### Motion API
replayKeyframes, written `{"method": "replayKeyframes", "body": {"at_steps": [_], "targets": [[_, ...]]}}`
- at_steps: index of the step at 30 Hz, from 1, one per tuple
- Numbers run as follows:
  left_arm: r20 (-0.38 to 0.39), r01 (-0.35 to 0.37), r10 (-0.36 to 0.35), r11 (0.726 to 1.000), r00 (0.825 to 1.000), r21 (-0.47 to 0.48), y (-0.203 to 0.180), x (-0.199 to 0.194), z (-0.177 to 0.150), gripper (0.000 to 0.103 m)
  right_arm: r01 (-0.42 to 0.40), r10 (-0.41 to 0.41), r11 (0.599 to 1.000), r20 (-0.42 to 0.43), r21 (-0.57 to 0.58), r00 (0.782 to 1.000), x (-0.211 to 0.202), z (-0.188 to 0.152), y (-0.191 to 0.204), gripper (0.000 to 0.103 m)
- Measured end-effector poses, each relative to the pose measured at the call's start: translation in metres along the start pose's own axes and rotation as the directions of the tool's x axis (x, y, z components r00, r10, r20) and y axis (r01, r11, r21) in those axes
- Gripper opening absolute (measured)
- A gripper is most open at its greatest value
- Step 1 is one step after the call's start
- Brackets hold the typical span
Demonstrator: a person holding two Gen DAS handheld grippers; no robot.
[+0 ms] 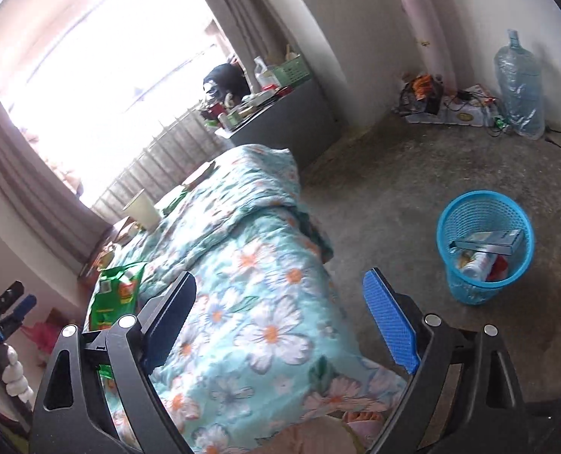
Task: Collect trash
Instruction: 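Move both open tools back over the green snack bag on the bed, then grasp the green snack bag with the right tool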
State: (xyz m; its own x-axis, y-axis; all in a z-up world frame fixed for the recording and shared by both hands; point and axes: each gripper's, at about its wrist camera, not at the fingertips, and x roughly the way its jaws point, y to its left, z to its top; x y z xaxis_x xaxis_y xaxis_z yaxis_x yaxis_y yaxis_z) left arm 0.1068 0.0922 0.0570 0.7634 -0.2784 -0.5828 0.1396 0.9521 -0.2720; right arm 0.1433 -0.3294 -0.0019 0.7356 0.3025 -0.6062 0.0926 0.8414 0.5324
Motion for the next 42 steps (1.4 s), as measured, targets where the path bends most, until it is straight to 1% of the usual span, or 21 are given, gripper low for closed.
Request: {"method": "replayKeyframes", "body": {"at_steps": [4,7,9,10,11,13,14,15,16,17,18,19,21,22,25,27,30,36,40,42], "targets": [[-0.015,-0.052,0.051,0.993,0.999,-0.105,0.044,-0.007,-0.013,0.084,-0.097,0.095,0.995,-0.092,-0.012,0.991,0.022,-0.010,0.031,0.088],[-0.032,-0.064,0.059,0.985,0.998,-0.158,0.065,-0.004,-0.022,0.084,-0.162,0.160,0.987,-0.151,-0.002,0.975,0.037,-0.017,0.052,0.087],[-0.041,-0.068,0.062,0.984,0.997,-0.167,0.073,0.000,-0.027,0.084,-0.208,0.206,0.978,-0.188,0.008,0.960,0.046,-0.020,0.067,0.087],[-0.044,-0.070,0.064,0.984,0.997,-0.166,0.076,0.002,-0.029,0.084,-0.231,0.228,0.973,-0.206,0.010,0.952,0.050,-0.021,0.076,0.086],[-0.044,-0.072,0.066,0.984,0.997,-0.165,0.080,0.002,-0.033,0.084,-0.257,0.252,0.966,-0.222,0.009,0.942,0.053,-0.022,0.084,0.082],[-0.044,-0.074,0.068,0.983,0.997,-0.165,0.085,0.006,-0.036,0.084,-0.311,0.305,0.950,-0.259,0.016,0.917,0.062,-0.024,0.104,0.078],[-0.044,-0.073,0.067,0.983,0.997,-0.167,0.088,0.007,-0.037,0.084,-0.340,0.332,0.940,-0.286,0.022,0.899,0.069,-0.026,0.116,0.072],[-0.046,-0.070,0.063,0.983,0.997,-0.170,0.091,0.010,-0.039,0.084,-0.361,0.351,0.932,-0.310,0.027,0.883,0.076,-0.027,0.126,0.069],[-0.048,-0.066,0.058,0.983,0.997,-0.174,0.093,0.012,-0.040,0.084,-0.377,0.366,0.926,-0.333,0.034,0.869,0.084,-0.031,0.136,0.068],[-0.050,-0.063,0.055,0.982,0.997,-0.178,0.096,0.014,-0.041,0.084,-0.389,0.376,0.921,-0.359,0.038,0.854,0.093,-0.034,0.146,0.063],[-0.052,-0.060,0.051,0.982,0.997,-0.181,0.098,0.018,-0.042,0.084,-0.396,0.378,0.918,-0.385,0.036,0.842,0.102,-0.037,0.157,0.059],[-0.054,-0.058,0.049,0.982,0.997,-0.181,0.100,0.019,-0.042,0.084,-0.392,0.369,0.919,-0.406,0.027,0.836,0.111,-0.041,0.166,0.058],[-0.058,-0.065,0.056,0.982,0.997,-0.179,0.103,0.025,-0.043,0.084,-0.372,0.338,0.928,-0.448,0.012,0.828,0.131,-0.048,0.180,0.051],[-0.058,-0.067,0.058,0.982,0.997,-0.176,0.104,0.027,-0.044,0.084,-0.361,0.324,0.932,-0.465,0.008,0.824,0.140,-0.050,0.184,0.050],[-0.066,-0.078,0.067,0.983,0.996,-0.165,0.108,0.034,-0.045,0.084,-0.302,0.248,0.953,-0.508,-0.026,0.825,0.163,-0.058,0.190,0.045],[-0.077,-0.088,0.077,0.984,0.994,-0.155,0.109,0.040,-0.047,0.084,-0.278,0.224,0.960,-0.533,-0.022,0.816,0.175,-0.061,0.190,0.043],[-0.093,-0.100,0.088,0.985,0.992,-0.139,0.111,0.047,-0.049,0.084,-0.279,0.226,0.960,-0.549,-0.014,0.805,0.183,-0.062,0.194,0.041],[-0.129,-0.086,0.064,0.982,0.989,-0.166,0.118,0.060,-0.057,0.084,-0.300,0.233,0.954,-0.563,-0.027,0.793,0.193,-0.060,0.210,0.039],[-0.139,-0.072,0.048,0.983,0.989,-0.171,0.117,0.065,-0.059,0.084,-0.287,0.214,0.957,-0.588,-0.032,0.780,0.204,-0.064,0.213,0.038],[-0.147,-0.062,0.037,0.983,0.988,-0.175,0.115,0.067,-0.061,0.084,-0.285,0.219,0.958,-0.602,-0.015,0.768,0.210,-0.068,0.212,0.030]]}}
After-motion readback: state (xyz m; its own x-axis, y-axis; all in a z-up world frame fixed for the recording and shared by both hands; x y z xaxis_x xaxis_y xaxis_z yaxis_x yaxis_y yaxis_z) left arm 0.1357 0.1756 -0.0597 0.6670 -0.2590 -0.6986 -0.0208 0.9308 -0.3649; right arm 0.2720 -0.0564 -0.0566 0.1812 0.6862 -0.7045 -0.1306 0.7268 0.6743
